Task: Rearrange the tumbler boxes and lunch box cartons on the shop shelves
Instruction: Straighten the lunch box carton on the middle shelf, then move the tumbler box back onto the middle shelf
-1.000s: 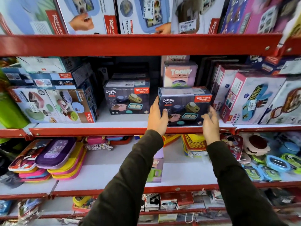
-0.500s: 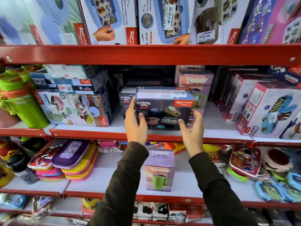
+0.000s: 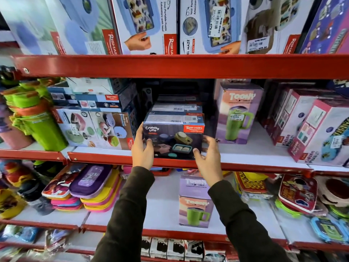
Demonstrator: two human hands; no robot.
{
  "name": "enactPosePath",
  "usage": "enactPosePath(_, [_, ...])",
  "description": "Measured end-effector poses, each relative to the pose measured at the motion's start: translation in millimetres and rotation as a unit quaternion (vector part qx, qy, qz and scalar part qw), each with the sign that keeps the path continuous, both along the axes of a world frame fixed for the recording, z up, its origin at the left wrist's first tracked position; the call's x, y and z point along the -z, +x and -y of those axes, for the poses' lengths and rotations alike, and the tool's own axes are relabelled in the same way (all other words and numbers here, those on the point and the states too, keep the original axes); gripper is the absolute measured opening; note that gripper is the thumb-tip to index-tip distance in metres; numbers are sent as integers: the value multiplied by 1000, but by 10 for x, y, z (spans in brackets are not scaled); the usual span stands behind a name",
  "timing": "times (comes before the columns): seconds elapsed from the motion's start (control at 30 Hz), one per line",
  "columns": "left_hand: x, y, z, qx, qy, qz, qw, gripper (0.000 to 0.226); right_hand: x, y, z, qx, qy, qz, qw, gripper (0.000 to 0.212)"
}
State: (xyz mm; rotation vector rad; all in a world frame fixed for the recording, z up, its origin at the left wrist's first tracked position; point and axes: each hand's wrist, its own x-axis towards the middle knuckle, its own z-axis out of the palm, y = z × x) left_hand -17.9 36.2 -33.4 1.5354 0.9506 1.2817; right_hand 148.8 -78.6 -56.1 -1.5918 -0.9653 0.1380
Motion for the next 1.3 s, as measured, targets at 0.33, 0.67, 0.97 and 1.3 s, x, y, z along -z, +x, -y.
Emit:
enactPosePath(0.33, [96,-20,56,-26,28,15,999,63,28,-25,104,31,20,-3,999,47])
enactPosePath(0.67, [1188,69,722,14,1,-24,1000,54,786,-144,669,103,118,-84,984,14])
enactPosePath(0.97, [1865,199,949,173,-193,-214,942,77,1634,-59,1004,-47,-183,-318,929,52])
enactPosePath(1.3, [1514,28,1203,195,-91,-136,967,55,1505,-10,1467,-21,-142,-214,966,65])
